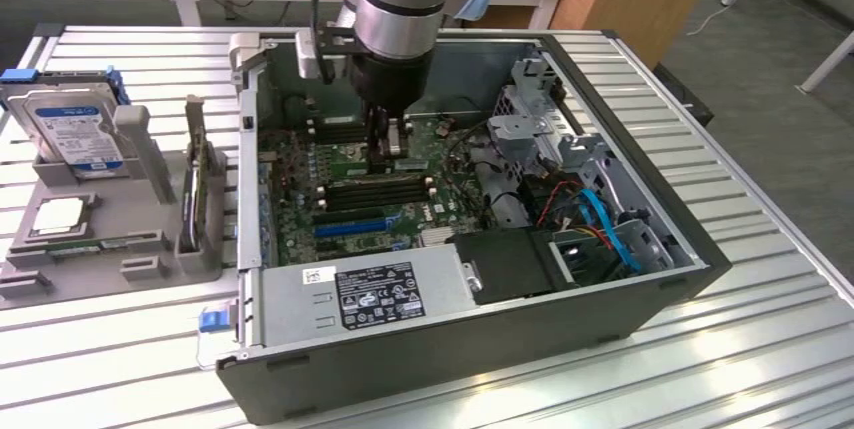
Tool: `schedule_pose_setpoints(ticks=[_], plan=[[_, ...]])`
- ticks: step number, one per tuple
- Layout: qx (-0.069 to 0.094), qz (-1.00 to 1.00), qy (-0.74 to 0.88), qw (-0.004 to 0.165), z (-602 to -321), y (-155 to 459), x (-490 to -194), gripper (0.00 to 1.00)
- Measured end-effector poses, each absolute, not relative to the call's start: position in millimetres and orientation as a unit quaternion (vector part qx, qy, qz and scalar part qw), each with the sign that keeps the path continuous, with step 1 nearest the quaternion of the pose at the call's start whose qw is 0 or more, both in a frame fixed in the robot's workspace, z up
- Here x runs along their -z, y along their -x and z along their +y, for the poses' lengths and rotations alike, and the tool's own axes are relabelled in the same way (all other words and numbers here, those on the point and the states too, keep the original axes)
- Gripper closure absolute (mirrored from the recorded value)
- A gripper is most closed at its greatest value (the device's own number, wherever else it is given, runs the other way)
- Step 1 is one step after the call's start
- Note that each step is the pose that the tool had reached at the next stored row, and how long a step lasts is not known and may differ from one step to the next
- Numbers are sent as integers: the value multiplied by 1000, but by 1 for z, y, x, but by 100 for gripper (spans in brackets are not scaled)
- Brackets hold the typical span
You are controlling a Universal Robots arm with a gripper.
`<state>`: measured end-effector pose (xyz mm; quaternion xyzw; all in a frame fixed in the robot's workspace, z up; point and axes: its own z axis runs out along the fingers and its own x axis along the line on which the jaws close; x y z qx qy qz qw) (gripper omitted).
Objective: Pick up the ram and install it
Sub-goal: 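Insert the ram into the slot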
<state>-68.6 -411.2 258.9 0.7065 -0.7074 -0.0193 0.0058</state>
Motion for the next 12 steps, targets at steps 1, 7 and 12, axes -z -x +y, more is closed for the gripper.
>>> schedule_pose_setpoints(ticks=[1, 7, 12], plan=[[19, -707, -706, 6, -409, 69, -257, 87], [15, -708, -706, 9, -400, 75, -250, 87], [15, -705, -709, 9, -403, 75, -249, 87]])
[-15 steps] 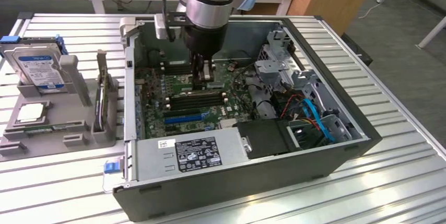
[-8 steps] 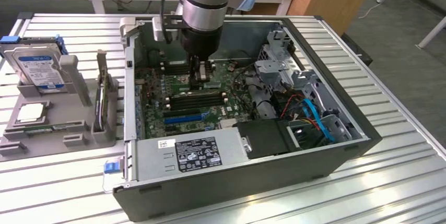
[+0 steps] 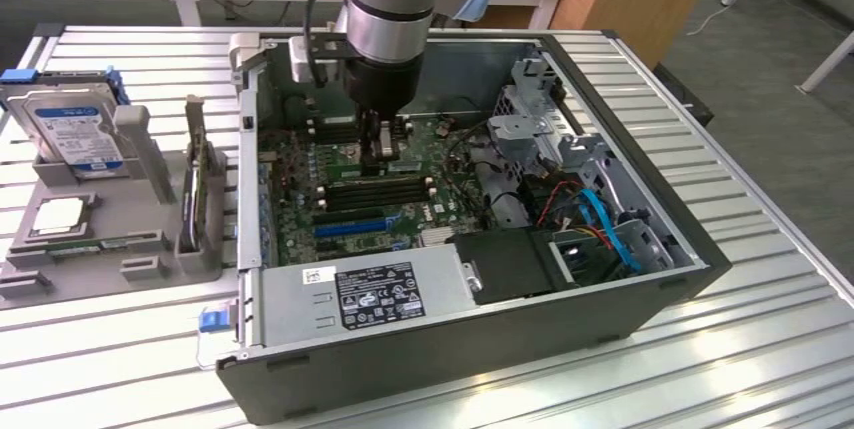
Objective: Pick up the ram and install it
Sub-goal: 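Insert the ram into the slot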
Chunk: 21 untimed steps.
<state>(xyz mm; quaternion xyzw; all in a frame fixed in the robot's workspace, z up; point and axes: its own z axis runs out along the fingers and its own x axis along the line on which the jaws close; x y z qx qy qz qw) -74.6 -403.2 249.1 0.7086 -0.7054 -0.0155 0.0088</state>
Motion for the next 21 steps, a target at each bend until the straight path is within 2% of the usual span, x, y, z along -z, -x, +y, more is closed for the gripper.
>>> schedule_pose_setpoints(ticks=[21], plan=[[15, -701, -713, 9, -410, 75, -237, 87]])
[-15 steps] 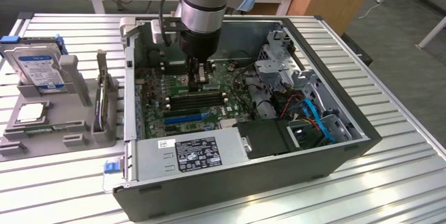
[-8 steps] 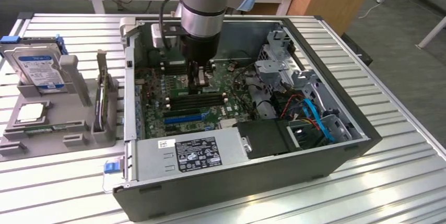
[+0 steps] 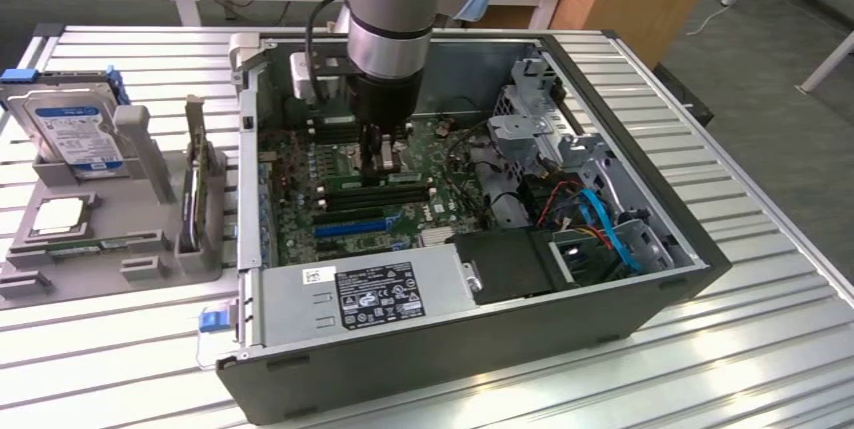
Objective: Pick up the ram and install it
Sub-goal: 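Insert the ram into the slot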
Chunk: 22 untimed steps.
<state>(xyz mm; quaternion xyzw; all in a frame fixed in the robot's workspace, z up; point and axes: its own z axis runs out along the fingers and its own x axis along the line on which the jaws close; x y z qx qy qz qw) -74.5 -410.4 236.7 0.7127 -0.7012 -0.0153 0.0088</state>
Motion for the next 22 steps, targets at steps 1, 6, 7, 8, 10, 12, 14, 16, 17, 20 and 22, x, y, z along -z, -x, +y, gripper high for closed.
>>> schedule_pose_setpoints(ticks=[1, 6, 7, 8, 10, 12, 14, 16, 17, 20, 22], plan=[[15, -701, -713, 9, -410, 75, -237, 87], [15, -701, -713, 9, -410, 72, -234, 87], [15, -701, -713, 9, -410, 72, -234, 87], [15, -701, -713, 9, -410, 72, -234, 87], [15, -701, -713, 8, -410, 72, -233, 87], [15, -701, -713, 8, -410, 72, -230, 87], [15, -701, -713, 8, -410, 72, -230, 87], [15, -701, -713, 8, -410, 72, -230, 87], [15, -700, -714, 8, -410, 72, -230, 87], [15, -695, -719, 8, -410, 72, -230, 87], [15, -692, -721, 8, -410, 72, -230, 87]])
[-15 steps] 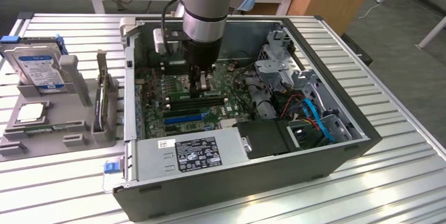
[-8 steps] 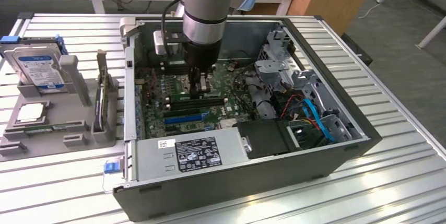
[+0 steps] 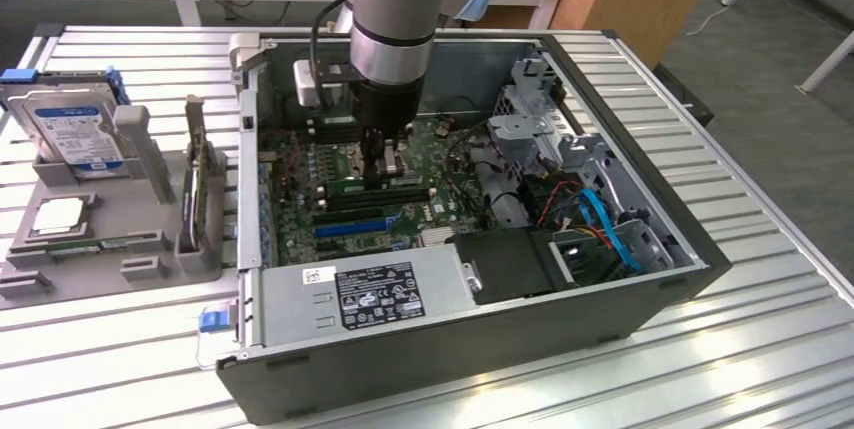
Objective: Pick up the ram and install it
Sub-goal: 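Insert the ram into the slot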
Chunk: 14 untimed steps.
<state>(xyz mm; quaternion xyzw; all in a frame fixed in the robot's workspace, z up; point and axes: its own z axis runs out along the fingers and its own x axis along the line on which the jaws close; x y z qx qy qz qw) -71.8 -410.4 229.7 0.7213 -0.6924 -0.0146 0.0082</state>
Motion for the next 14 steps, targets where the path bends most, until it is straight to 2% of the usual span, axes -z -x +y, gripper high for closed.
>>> schedule_pose_setpoints(ticks=[14], plan=[[15, -692, -721, 8, -410, 72, -226, 87]])
